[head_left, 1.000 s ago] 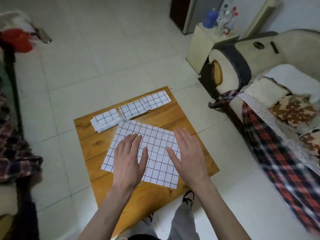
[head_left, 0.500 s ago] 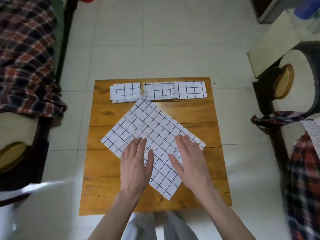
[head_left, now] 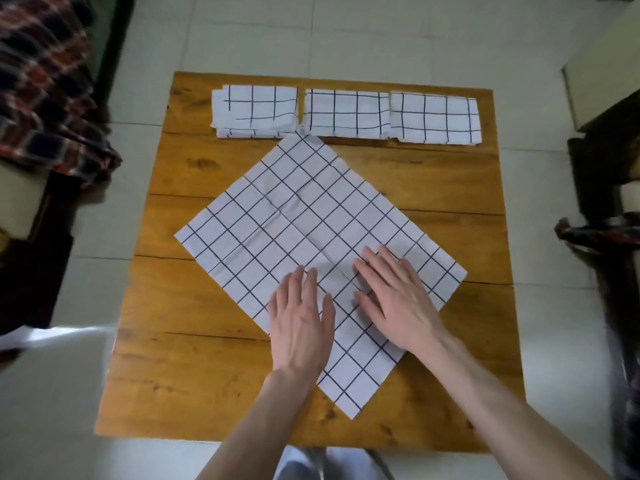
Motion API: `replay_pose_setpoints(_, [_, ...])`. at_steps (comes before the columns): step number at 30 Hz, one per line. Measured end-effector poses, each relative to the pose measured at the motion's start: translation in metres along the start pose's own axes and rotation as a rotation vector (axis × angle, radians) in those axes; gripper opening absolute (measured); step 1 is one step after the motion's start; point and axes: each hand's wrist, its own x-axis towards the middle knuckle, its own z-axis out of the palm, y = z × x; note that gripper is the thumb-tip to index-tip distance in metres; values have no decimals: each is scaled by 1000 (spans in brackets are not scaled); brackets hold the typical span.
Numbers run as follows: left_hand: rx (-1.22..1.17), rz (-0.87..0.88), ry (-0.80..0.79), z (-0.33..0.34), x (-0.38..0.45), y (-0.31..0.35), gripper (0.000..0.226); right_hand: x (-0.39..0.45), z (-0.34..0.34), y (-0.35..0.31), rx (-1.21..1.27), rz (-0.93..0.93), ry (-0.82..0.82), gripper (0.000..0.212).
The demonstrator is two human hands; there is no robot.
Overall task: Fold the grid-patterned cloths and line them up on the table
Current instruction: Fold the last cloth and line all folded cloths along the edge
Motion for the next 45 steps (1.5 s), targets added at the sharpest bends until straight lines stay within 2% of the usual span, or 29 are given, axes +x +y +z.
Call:
replay_pose_setpoints(3, [51,38,-29,19,-8,-11,59,-4,19,0,16,25,-26,71])
replay_pose_setpoints(13, [166,277,-60,23,-3,-50,61,-42,48,-36,-25,223,147,65])
replay_pose_setpoints(21, [143,498,-93,8,9,-83,59,-80,71,-63,-23,158,202,65])
replay_pose_setpoints(25, [88,559,-63,-1,12,-85,48,-85,70,-63,12,117,195,60])
replay_pose_setpoints(27, [69,566,-29,-3,18,-84,42,-75,62,-57,85,96,216,47])
replay_pose_setpoints(30, [128,508,-5,-2,31,-88,46,-47,48,-38,149,57,296,34])
replay_pose_setpoints(35, [196,488,-19,-1,43,-103,53,-10,38,0,166,41,332,42])
replay_pose_setpoints(39, [124,499,35,-3,42,-105,45,-8,42,8,199,15,385,38])
replay_pose_setpoints(45, [-15,537,120,-5,39,-106,22,-12,41,5,114,-122,509,9])
